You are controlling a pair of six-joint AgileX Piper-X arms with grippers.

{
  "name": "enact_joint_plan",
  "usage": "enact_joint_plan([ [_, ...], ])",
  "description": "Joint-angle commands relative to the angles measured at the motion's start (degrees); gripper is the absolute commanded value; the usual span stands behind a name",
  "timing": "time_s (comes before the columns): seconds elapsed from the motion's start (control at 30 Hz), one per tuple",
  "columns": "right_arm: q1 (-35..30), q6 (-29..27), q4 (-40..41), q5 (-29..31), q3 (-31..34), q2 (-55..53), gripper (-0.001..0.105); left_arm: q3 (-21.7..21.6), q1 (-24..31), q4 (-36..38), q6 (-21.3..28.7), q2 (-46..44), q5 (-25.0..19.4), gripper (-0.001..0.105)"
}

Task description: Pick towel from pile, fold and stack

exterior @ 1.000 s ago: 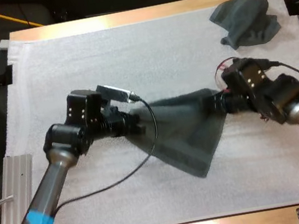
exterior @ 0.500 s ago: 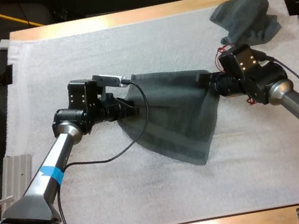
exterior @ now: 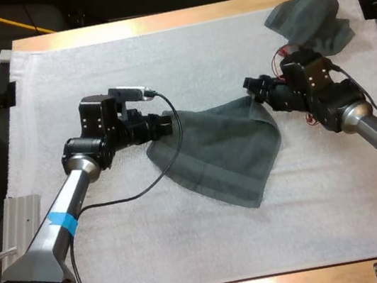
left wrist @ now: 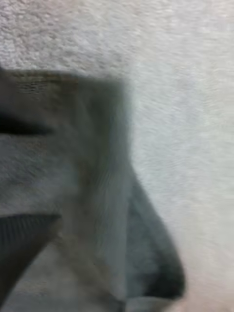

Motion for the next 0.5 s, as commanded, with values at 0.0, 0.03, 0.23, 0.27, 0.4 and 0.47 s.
enact_joint_plan([
  [0.0,-0.14,-1.76,-4.38,-2.65,-0.15,-0.82,0.061,-1.13,0.91,-2.32,-2.49,-1.28,3.81,0.069],
  [0.03,-0.09,-2.79,-4.56,-2.87,-0.18,-1.09,0.060,-1.52,1.06,-2.10,-2.49,-1.65,4.92,0.067],
  [0.23,0.19,-9.39,-1.44,-2.78,-0.53,-4.86,0.058,-2.99,2.31,2.60,-0.17,-6.08,7.90,0.061],
  [0.27,0.26,-10.32,-0.70,-2.76,-0.50,-5.80,0.058,-3.05,2.46,3.92,0.42,-7.31,7.88,0.060],
  [0.4,-0.12,-10.81,0.32,-1.86,-0.21,-6.83,0.058,-2.96,2.09,5.46,1.38,-7.27,6.56,0.060],
  [0.47,-0.08,-11.95,2.83,-1.67,-0.21,-8.93,0.058,-3.05,2.11,8.78,3.28,-9.39,5.57,0.060],
])
